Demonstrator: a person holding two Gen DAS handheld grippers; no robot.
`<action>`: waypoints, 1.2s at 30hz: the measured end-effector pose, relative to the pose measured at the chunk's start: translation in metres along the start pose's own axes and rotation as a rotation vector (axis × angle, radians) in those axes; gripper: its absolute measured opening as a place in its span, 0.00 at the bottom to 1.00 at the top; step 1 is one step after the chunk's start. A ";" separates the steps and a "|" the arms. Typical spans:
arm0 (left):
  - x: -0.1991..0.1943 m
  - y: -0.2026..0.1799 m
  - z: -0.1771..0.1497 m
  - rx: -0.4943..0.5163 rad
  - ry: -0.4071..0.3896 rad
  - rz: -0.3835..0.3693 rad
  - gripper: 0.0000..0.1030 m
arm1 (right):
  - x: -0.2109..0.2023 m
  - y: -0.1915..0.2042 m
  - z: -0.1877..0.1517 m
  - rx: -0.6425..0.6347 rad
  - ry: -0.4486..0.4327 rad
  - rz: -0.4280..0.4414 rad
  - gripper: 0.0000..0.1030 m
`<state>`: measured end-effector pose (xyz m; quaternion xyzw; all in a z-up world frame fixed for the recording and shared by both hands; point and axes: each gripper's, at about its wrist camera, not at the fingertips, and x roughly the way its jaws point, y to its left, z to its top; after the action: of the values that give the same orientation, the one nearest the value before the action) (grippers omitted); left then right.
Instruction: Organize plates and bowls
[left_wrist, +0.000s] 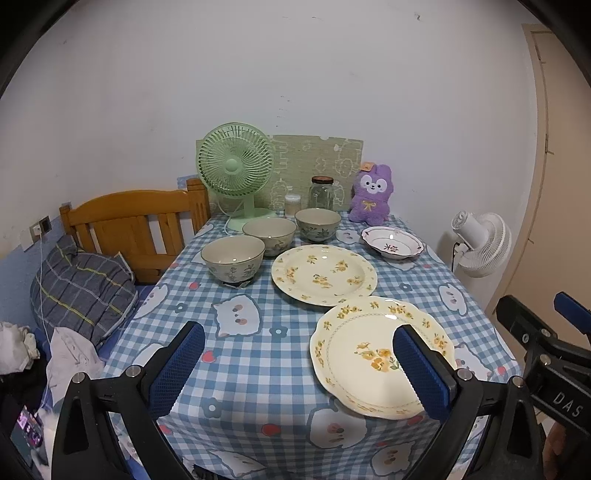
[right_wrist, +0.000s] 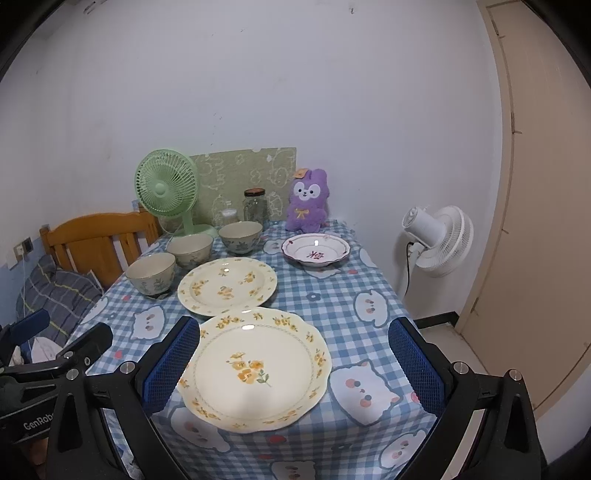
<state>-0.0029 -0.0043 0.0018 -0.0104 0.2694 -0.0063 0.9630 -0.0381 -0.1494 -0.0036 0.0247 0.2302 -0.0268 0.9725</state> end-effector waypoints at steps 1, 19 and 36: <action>0.000 -0.001 0.000 0.003 -0.001 0.001 0.99 | 0.000 -0.001 0.000 0.003 0.000 -0.001 1.00; 0.003 -0.005 0.003 -0.001 -0.010 -0.003 0.99 | 0.001 -0.001 0.001 -0.003 -0.005 -0.005 1.00; 0.002 -0.009 0.005 0.006 -0.017 0.000 0.99 | 0.003 -0.007 0.001 0.015 -0.018 0.002 1.00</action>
<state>0.0010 -0.0136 0.0055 -0.0075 0.2609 -0.0072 0.9653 -0.0354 -0.1568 -0.0039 0.0321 0.2212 -0.0281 0.9743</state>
